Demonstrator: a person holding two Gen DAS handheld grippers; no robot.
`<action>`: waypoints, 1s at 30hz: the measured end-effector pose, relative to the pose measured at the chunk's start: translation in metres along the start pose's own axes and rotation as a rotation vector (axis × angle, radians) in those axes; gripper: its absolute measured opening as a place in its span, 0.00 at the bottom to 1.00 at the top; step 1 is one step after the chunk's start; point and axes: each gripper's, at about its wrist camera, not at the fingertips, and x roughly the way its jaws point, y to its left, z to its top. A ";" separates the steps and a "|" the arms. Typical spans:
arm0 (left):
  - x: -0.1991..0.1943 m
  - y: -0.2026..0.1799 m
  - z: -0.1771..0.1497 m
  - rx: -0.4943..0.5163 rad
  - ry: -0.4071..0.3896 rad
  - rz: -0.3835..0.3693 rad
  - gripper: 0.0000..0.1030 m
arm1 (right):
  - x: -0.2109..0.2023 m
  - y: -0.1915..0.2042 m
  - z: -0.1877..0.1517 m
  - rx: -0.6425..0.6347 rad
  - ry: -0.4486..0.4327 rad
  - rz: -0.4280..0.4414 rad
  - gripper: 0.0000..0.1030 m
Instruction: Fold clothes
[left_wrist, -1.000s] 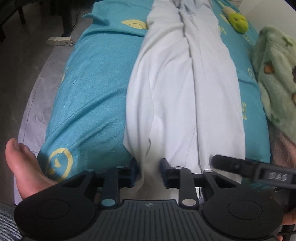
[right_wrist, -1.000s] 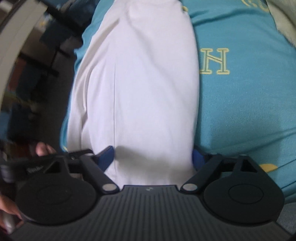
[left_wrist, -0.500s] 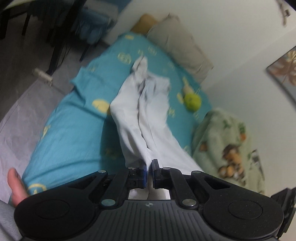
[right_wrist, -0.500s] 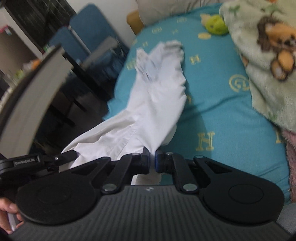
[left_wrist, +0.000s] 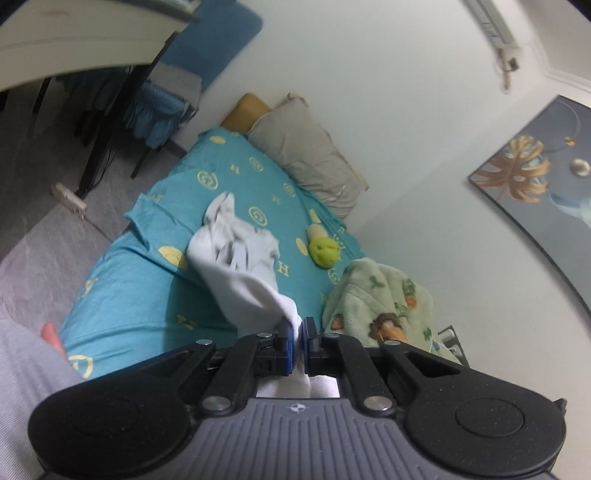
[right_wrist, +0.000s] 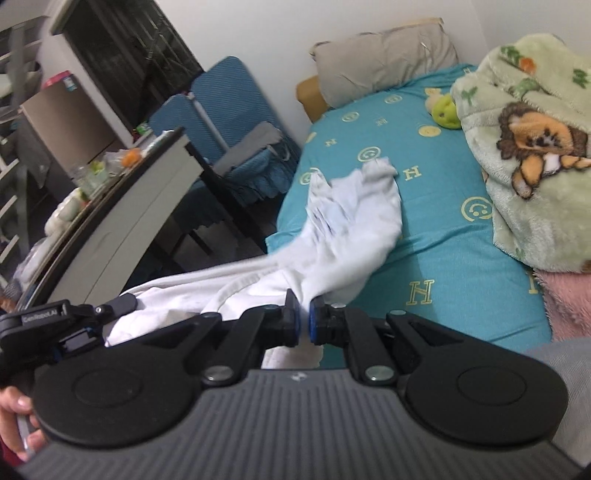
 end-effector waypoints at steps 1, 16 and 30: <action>-0.002 -0.001 -0.002 0.012 -0.009 0.005 0.03 | -0.005 0.001 -0.002 -0.005 -0.006 0.004 0.08; 0.126 0.003 0.052 0.206 -0.069 0.199 0.03 | 0.116 -0.028 0.053 -0.037 -0.040 -0.076 0.08; 0.333 0.076 0.057 0.408 0.012 0.353 0.04 | 0.285 -0.099 0.068 -0.093 0.016 -0.197 0.09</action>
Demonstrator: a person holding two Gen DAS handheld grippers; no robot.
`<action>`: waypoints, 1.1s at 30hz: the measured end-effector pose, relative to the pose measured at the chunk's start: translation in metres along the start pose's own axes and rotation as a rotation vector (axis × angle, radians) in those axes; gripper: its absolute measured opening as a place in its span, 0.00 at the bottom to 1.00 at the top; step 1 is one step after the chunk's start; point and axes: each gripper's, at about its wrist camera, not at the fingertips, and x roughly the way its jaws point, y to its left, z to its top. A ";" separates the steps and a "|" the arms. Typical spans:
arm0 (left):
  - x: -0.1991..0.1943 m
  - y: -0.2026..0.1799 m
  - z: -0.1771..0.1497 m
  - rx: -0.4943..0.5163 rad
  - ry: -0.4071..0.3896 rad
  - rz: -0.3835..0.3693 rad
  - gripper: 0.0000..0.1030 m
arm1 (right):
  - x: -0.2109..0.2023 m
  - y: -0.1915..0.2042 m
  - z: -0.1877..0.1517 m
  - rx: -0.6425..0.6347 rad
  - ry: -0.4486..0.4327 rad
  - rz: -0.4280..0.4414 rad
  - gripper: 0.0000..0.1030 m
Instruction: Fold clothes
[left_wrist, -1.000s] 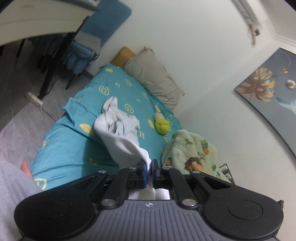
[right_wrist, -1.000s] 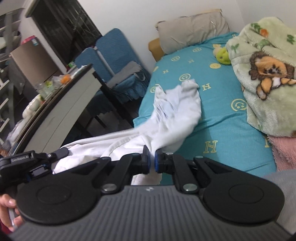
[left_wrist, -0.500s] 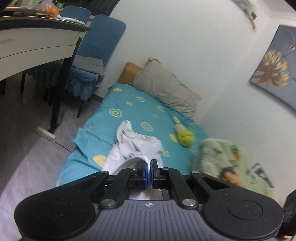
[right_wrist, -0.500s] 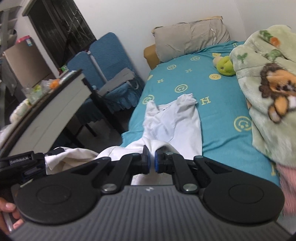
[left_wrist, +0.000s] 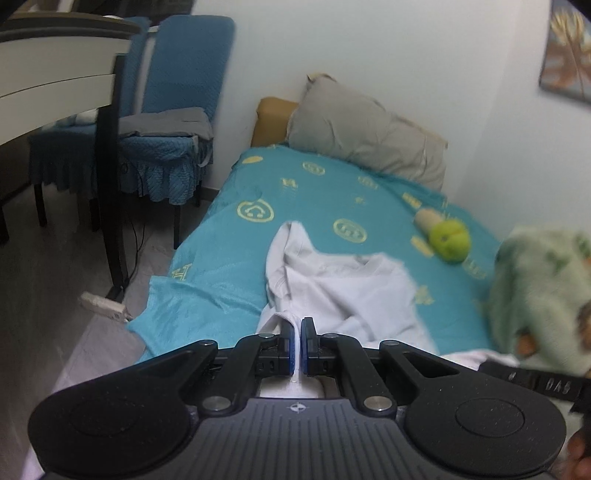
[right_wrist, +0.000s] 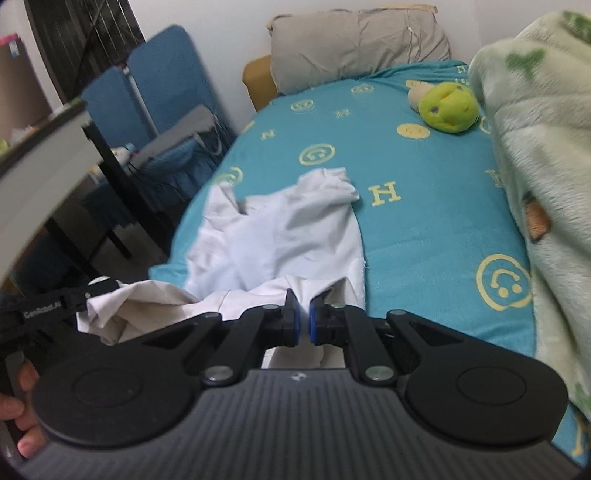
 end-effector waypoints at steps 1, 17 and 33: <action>0.011 -0.001 -0.004 0.023 0.010 0.007 0.04 | 0.009 0.000 -0.001 -0.005 0.005 -0.006 0.09; 0.057 0.006 -0.025 0.069 0.099 0.044 0.52 | 0.060 -0.012 -0.013 0.000 0.111 -0.033 0.73; -0.050 -0.015 -0.042 0.024 0.103 -0.023 0.98 | -0.038 -0.017 -0.028 0.162 -0.081 -0.028 1.00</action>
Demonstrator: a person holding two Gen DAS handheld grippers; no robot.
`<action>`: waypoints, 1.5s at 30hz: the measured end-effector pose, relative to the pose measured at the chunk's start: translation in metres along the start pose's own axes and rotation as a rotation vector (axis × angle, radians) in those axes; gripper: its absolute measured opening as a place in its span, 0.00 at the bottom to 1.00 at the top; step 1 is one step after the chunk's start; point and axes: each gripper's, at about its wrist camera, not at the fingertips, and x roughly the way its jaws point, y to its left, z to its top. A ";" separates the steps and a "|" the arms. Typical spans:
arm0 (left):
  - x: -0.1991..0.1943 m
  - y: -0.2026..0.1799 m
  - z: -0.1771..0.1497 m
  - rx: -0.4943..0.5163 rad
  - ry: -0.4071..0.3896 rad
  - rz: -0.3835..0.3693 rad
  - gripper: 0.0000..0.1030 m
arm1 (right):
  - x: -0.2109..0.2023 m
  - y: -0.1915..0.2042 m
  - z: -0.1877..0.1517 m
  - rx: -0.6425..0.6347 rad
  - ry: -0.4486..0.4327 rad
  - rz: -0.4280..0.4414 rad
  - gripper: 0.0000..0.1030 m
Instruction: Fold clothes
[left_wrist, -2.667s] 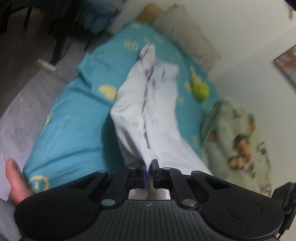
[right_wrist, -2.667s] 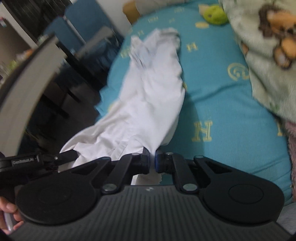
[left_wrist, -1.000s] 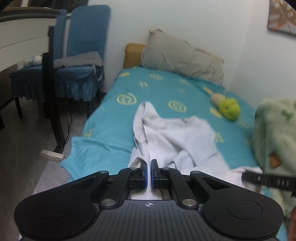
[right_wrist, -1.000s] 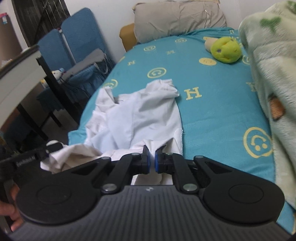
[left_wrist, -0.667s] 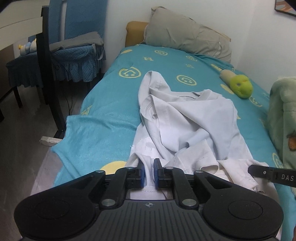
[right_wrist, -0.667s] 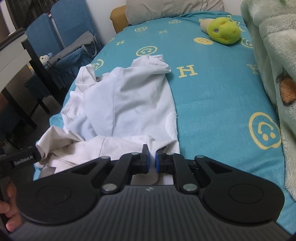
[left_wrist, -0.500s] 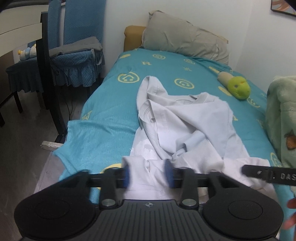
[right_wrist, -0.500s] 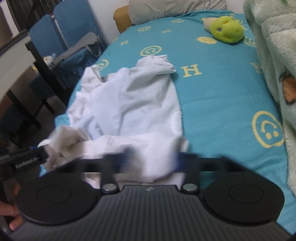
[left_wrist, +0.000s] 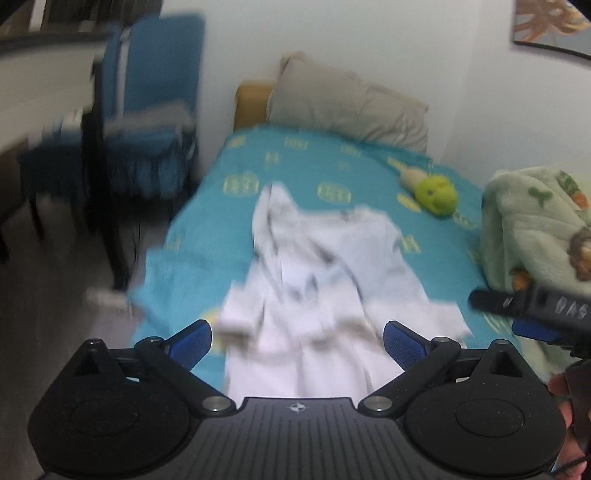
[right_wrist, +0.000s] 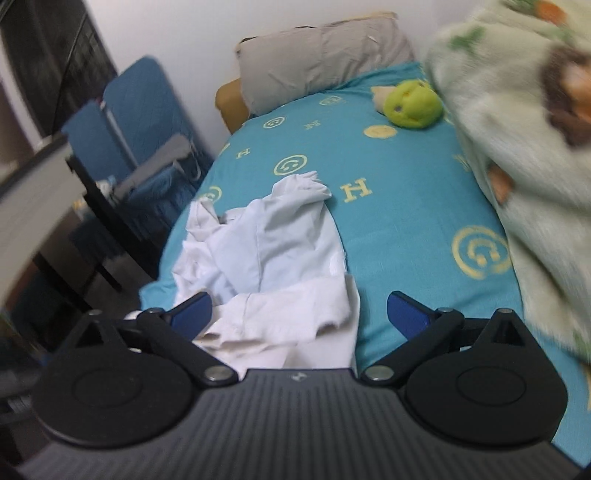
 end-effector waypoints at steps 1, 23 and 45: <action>-0.004 0.003 -0.004 -0.027 0.031 -0.013 0.98 | -0.007 -0.003 -0.002 0.031 0.010 0.000 1.00; 0.022 0.092 -0.084 -0.850 0.281 -0.236 0.58 | -0.002 -0.030 -0.094 0.763 0.370 0.359 0.99; -0.012 0.098 -0.073 -0.884 0.083 -0.303 0.05 | -0.022 -0.069 -0.086 0.784 0.058 0.099 0.09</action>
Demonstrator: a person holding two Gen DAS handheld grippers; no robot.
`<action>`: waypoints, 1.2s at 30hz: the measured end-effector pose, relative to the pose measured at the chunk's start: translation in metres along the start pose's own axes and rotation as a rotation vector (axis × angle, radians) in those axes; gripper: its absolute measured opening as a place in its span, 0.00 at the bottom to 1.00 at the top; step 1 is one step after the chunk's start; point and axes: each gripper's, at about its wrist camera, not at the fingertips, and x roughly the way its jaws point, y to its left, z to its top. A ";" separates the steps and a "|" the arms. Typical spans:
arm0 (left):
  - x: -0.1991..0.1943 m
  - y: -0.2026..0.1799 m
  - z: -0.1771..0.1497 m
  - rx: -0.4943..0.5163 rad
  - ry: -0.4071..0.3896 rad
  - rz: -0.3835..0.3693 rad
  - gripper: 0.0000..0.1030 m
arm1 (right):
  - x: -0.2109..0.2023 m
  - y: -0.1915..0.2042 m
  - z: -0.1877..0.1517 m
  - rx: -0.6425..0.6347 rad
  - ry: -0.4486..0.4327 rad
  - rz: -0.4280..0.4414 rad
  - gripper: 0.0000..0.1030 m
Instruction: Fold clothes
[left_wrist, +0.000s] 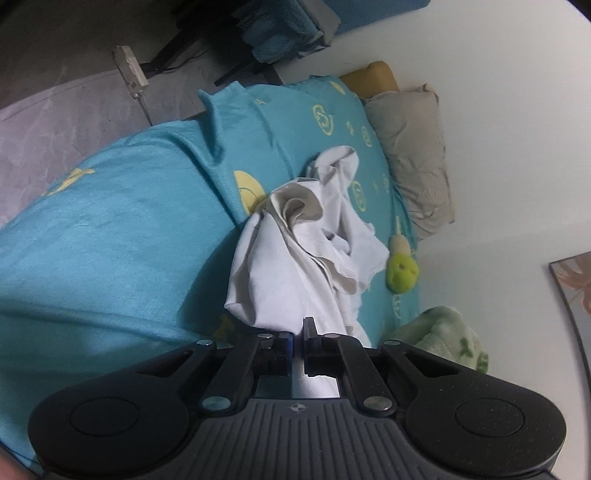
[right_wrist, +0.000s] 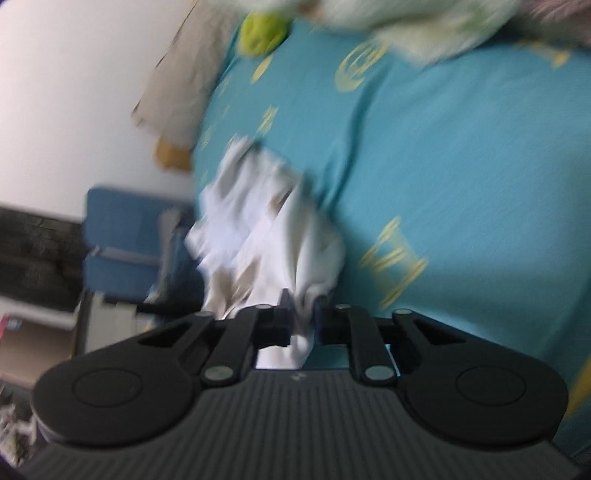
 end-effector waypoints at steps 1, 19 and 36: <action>0.001 0.002 0.002 -0.005 -0.005 0.019 0.05 | -0.003 -0.004 0.004 0.014 -0.030 -0.026 0.04; 0.020 0.016 0.009 -0.060 0.055 0.145 0.17 | -0.002 0.022 -0.021 -0.069 0.145 0.082 0.09; 0.011 0.016 0.006 -0.057 0.035 0.137 0.13 | 0.040 -0.002 -0.048 0.064 0.282 0.177 0.86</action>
